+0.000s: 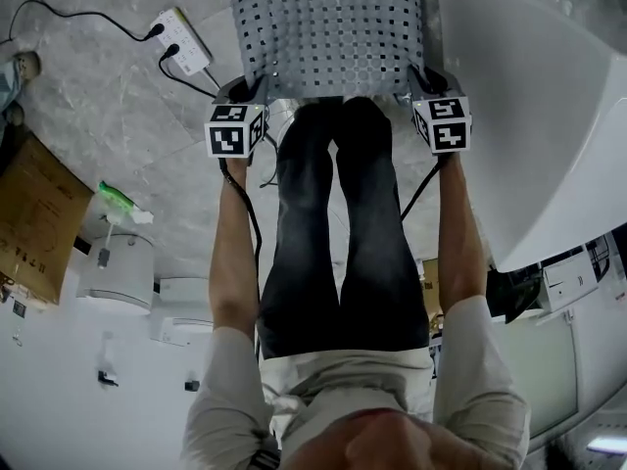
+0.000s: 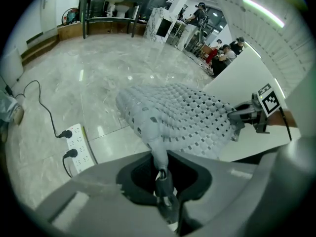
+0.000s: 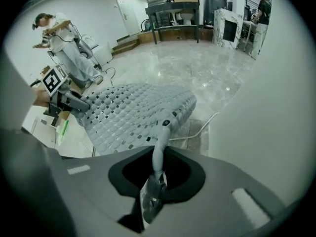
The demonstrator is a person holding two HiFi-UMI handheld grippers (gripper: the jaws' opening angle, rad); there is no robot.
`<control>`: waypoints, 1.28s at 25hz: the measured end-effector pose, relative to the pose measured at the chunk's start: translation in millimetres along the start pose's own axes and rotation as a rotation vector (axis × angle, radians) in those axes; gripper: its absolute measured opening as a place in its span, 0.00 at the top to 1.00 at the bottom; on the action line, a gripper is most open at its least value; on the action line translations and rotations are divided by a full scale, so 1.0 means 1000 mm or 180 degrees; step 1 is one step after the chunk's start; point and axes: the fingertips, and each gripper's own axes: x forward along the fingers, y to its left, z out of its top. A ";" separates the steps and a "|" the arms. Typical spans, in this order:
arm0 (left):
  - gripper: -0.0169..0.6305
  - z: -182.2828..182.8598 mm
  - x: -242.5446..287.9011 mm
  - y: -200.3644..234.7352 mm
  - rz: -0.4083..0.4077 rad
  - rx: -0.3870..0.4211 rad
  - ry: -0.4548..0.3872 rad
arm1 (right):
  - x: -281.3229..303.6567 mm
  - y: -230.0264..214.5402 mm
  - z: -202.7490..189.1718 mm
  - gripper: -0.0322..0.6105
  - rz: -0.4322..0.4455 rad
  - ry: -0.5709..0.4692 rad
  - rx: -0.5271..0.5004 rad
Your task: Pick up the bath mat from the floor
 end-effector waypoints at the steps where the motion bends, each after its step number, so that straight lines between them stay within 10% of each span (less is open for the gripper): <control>1: 0.90 0.001 -0.007 -0.002 -0.0002 0.0001 -0.0007 | -0.007 0.003 0.002 0.88 -0.0005 -0.0007 -0.0008; 32: 0.90 0.101 -0.282 -0.108 0.0074 -0.0020 -0.0639 | -0.286 0.037 0.108 0.87 -0.0271 -0.0543 -0.0136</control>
